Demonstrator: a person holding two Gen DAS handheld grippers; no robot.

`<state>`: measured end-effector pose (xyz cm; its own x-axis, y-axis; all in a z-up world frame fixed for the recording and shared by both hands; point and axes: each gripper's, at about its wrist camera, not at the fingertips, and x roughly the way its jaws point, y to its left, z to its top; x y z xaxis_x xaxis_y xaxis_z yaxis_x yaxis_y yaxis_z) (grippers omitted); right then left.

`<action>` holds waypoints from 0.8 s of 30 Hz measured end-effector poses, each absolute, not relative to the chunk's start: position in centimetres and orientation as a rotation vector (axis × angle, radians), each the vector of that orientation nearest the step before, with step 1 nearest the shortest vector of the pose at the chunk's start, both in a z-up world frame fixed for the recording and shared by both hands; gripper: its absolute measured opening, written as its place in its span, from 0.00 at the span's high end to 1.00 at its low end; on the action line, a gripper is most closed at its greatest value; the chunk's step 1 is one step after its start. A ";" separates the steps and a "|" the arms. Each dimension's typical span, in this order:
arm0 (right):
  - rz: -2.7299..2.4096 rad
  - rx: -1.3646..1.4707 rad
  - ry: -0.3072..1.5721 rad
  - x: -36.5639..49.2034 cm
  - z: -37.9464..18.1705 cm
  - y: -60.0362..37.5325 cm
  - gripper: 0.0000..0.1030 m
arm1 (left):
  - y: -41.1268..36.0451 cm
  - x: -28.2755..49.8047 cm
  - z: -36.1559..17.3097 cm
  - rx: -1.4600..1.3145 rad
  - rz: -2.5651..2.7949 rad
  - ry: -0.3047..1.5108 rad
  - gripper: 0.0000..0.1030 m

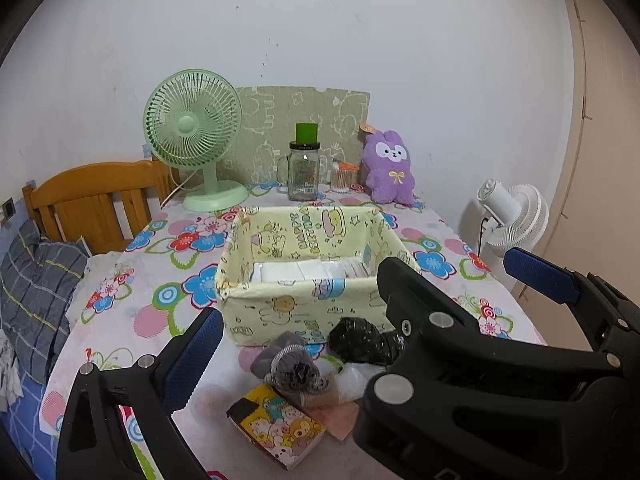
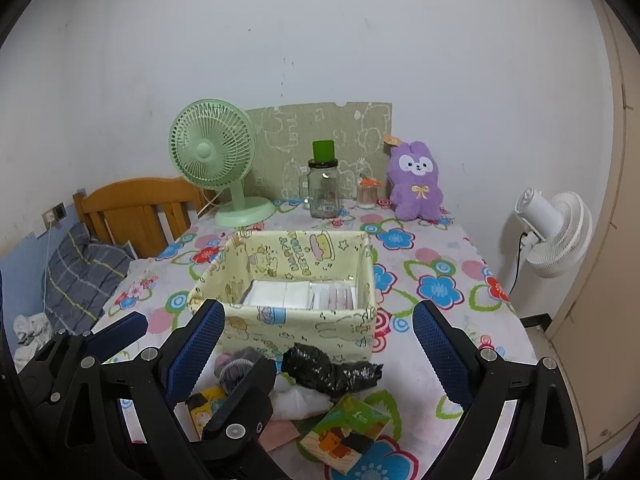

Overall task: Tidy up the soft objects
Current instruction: 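Withdraw both tools from the basket toward the remaining items, then grasp the gray knit hat with the left tool while the right tool grasps the black plastic bag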

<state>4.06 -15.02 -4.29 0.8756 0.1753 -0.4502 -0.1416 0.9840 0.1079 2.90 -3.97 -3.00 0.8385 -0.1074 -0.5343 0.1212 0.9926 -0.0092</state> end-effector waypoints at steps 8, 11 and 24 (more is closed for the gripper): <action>0.164 0.077 0.502 4.2 -5.8 -14.9 0.06 | -3.8 3.1 -4.7 0.019 -0.125 0.600 0.03; 0.168 0.081 0.515 4.5 -6.4 -14.9 0.06 | -3.8 3.3 -5.3 0.020 -0.127 0.615 0.04; 0.177 0.095 0.604 6.9 -9.7 -14.2 0.06 | -3.0 5.5 -8.3 0.033 -0.082 0.692 0.08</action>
<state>6.88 -14.19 -9.74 0.8084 0.1933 -0.5560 -0.1381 0.9805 0.1401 5.55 -2.98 -8.29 0.7669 -0.0648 -0.6384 0.0870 0.9962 0.0034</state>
